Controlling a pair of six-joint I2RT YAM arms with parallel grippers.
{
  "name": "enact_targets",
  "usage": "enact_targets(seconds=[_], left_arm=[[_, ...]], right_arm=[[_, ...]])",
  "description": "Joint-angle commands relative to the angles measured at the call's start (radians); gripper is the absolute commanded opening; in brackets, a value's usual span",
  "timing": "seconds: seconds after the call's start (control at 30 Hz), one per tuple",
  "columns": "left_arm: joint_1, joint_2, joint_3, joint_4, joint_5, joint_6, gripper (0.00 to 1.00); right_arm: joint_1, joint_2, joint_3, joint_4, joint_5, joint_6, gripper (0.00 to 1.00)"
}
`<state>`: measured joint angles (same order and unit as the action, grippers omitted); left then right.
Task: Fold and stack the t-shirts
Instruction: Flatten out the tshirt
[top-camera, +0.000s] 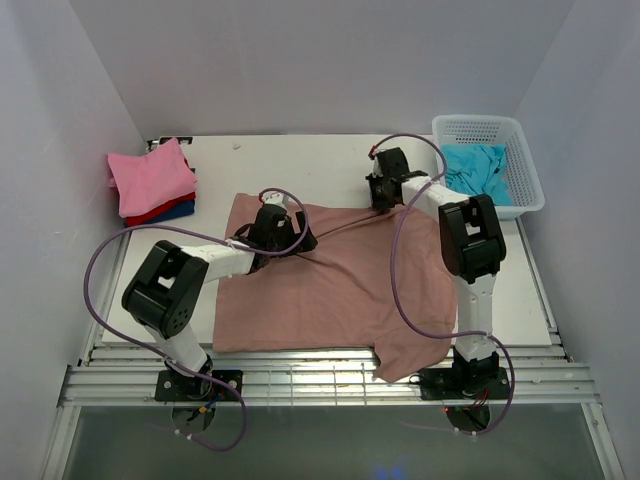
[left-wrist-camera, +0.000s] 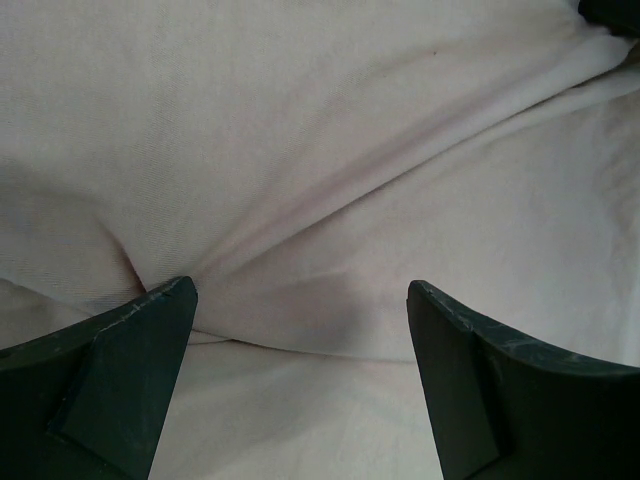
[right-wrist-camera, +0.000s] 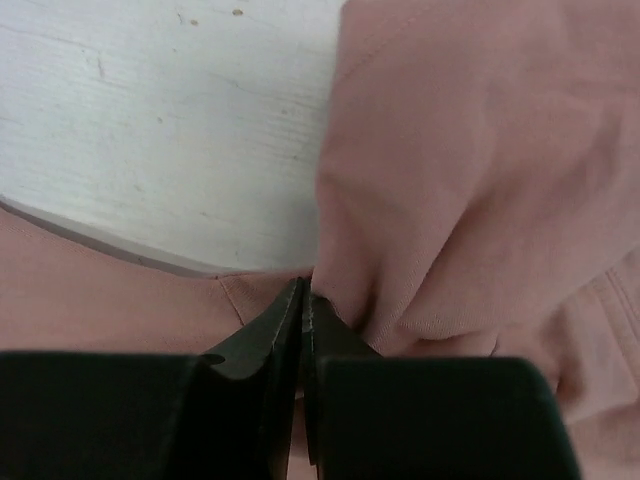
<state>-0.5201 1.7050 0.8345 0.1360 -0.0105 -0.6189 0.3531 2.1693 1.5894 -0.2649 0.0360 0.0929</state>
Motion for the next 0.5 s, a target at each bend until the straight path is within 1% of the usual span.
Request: enact_targets(seconds=[0.0,0.13,0.23,0.33,0.37,0.47], left_arm=[[0.000,-0.033,-0.021,-0.050,-0.016,-0.002,0.98],[0.000,-0.042,-0.029,-0.041,-0.009,-0.002,0.98],[0.000,-0.044,-0.029,-0.035,-0.005,0.001,0.98],[0.000,-0.041,-0.031,-0.023,0.001,-0.001,0.98],[0.000,-0.039,-0.029,-0.019,0.004,0.001,0.98],[0.000,-0.028,-0.015,-0.015,0.009,0.001,0.98]], right_arm=[[-0.005,-0.048,-0.043,-0.040,0.044,0.007,0.09],[-0.005,-0.060,0.027,-0.025,0.047,0.004,0.15],[-0.005,-0.048,0.087,-0.020,0.033,0.002,0.17],[-0.005,0.006,0.202,-0.055,0.008,-0.004,0.18],[-0.005,0.039,0.265,-0.066,0.004,-0.007,0.18],[-0.005,0.102,0.360,-0.100,-0.002,-0.016,0.18]])
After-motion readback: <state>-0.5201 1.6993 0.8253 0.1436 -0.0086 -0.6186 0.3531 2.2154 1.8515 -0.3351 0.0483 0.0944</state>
